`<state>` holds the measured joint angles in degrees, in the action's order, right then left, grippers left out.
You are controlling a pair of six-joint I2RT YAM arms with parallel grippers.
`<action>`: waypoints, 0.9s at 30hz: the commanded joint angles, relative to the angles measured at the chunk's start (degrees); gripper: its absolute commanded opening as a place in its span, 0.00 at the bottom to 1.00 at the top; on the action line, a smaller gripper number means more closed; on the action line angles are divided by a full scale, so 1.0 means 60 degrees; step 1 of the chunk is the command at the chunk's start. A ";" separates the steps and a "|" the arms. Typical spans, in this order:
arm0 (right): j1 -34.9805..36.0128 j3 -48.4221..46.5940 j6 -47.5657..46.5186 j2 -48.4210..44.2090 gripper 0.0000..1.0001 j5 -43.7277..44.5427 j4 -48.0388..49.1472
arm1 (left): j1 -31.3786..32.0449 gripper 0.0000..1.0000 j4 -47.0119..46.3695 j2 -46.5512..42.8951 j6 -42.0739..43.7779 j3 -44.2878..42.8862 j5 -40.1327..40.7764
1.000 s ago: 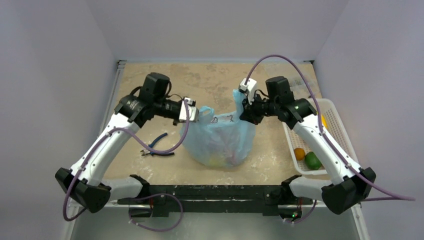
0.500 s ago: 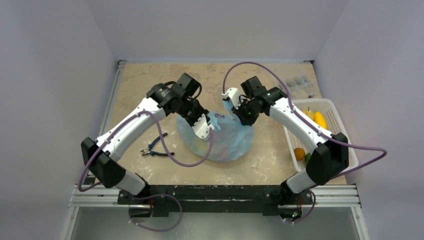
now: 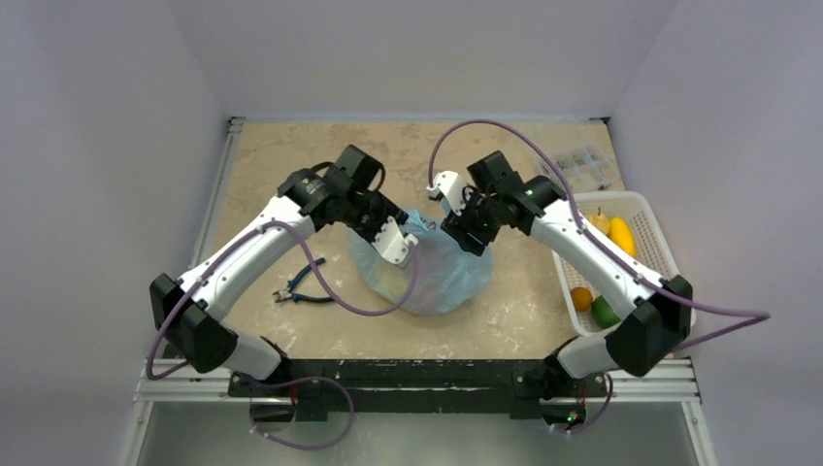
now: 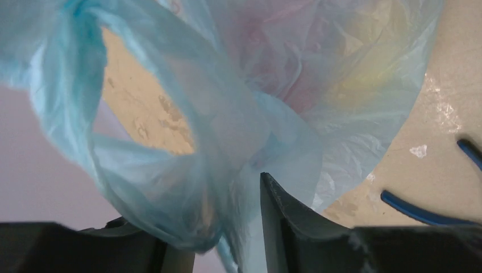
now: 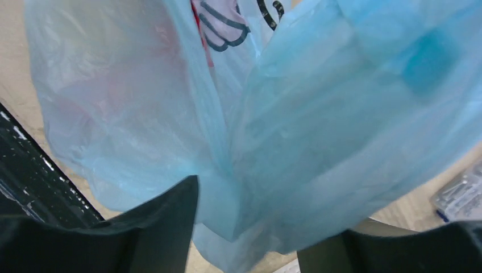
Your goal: Place the fake fruits into the plastic bag and tie a complex knot
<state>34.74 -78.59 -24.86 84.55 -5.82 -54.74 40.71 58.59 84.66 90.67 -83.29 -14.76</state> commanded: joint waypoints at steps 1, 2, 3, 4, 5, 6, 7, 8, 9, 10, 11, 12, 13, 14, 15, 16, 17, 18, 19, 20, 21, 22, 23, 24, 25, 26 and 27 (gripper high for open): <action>-0.0437 0.0622 -0.0231 -0.1579 0.59 -0.1265 0.1160 | -0.1117 0.43 0.0486 -0.1018 -0.1415 -0.0358 -0.2736; -0.0701 0.0956 -0.0287 -0.2007 0.60 -0.1748 0.1375 | -0.1316 0.44 0.0234 -0.1259 -0.1654 -0.0167 -0.3153; -0.1047 0.1229 -0.0288 -0.2348 0.59 -0.2312 0.1732 | -0.1514 0.44 0.0113 -0.1377 -0.1892 0.0015 -0.3525; -0.1440 0.1503 -0.0234 -0.2639 0.59 -0.2966 0.2016 | -0.1666 0.45 -0.0015 -0.1450 -0.2160 0.0092 -0.3808; -0.1742 0.1678 -0.0249 -0.2899 0.59 -0.3240 0.2114 | -0.1787 0.47 -0.0101 -0.1476 -0.2485 0.0133 -0.4036; -0.1961 0.1874 -0.0329 -0.3135 0.59 -0.3695 0.2177 | -0.1941 0.47 -0.0143 -0.1495 -0.2782 0.0153 -0.4337; -0.2168 0.2085 -0.0391 -0.3348 0.58 -0.4104 0.2238 | -0.2107 0.50 -0.0199 -0.1518 -0.3081 0.0186 -0.4732; -0.2366 0.2335 -0.0435 -0.3590 0.58 -0.4521 0.2345 | -0.2289 0.53 -0.0280 -0.1545 -0.3389 0.0249 -0.5094; -0.2522 0.2652 -0.0397 -0.3844 0.57 -0.4819 0.2538 | -0.2464 0.58 -0.0297 -0.1574 -0.3607 0.0314 -0.5464; -0.2573 0.2970 -0.0284 -0.4064 0.57 -0.4999 0.2767 | -0.2615 0.60 -0.0296 -0.1595 -0.3794 0.0384 -0.5779; -0.2585 0.3272 -0.0132 -0.4244 0.57 -0.5063 0.3030 | -0.2797 0.68 -0.0334 -0.1633 -0.4007 0.0444 -0.6172; -0.2584 0.3529 0.0088 -0.4351 0.57 -0.5084 0.3301 | -0.2968 0.73 -0.0417 -0.1674 -0.4269 0.0525 -0.6576; -0.2621 0.3691 0.0323 -0.4391 0.57 -0.5149 0.3494 | -0.3178 0.74 -0.0475 -0.1718 -0.4483 0.0614 -0.6978; -0.2664 0.3792 0.0403 -0.4384 0.56 -0.5253 0.3580 | -0.3324 0.75 -0.0518 -0.1760 -0.4648 0.0705 -0.7226; -0.2726 0.3856 0.0483 -0.4368 0.54 -0.5361 0.3670 | -0.3459 0.76 -0.0645 -0.1806 -0.4863 0.0841 -0.7481; -0.2778 0.3939 0.0548 -0.4373 0.51 -0.5466 0.3736 | -0.3580 0.75 -0.0888 -0.1852 -0.5135 0.1014 -0.7635; -0.2790 0.4059 0.0653 -0.4398 0.50 -0.5547 0.3882 | -0.3647 0.73 -0.1190 -0.1914 -0.5540 0.1175 -0.7717; -0.2788 0.4190 0.0803 -0.4470 0.49 -0.5571 0.4094 | -0.3694 0.71 -0.1526 -0.1971 -0.5872 0.1347 -0.7756; -0.2813 0.4349 0.1027 -0.4576 0.48 -0.5551 0.4408 | -0.3694 0.70 -0.1914 -0.2054 -0.6188 0.1531 -0.7783; -0.2803 0.4480 0.1211 -0.4645 0.47 -0.5565 0.4700 | -0.3701 0.70 -0.2345 -0.2145 -0.6500 0.1710 -0.7818; -0.2802 0.4563 0.1261 -0.4690 0.44 -0.5588 0.4934 | -0.3699 0.70 -0.2824 -0.2236 -0.6739 0.1898 -0.7882; -0.2802 0.4633 0.1293 -0.4714 0.40 -0.5647 0.5124 | -0.3695 0.71 -0.3135 -0.2299 -0.6871 0.1992 -0.7991; -0.2806 0.4657 0.1275 -0.4699 0.35 -0.5723 0.5262 | -0.3694 0.71 -0.3397 -0.2316 -0.7034 0.2062 -0.8047; -0.2802 0.4660 0.1231 -0.4658 0.30 -0.5797 0.5398 | -0.3683 0.70 -0.3620 -0.2300 -0.7221 0.2075 -0.8068; -0.2802 0.4671 0.1231 -0.4595 0.22 -0.5886 0.5555 | -0.3669 0.66 -0.3769 -0.2245 -0.7364 0.2023 -0.8060; -0.2804 0.4647 0.1211 -0.4513 0.13 -0.5967 0.5651 | -0.3658 0.59 -0.3778 -0.2146 -0.7405 0.1912 -0.8026; -0.2804 0.4642 0.1162 -0.4428 0.03 -0.6089 0.5762 | -0.3644 0.48 -0.3642 -0.2026 -0.7361 0.1761 -0.7994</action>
<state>18.04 -50.74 -18.87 57.74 -38.52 -27.29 18.79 43.24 72.58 50.87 -71.05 -58.63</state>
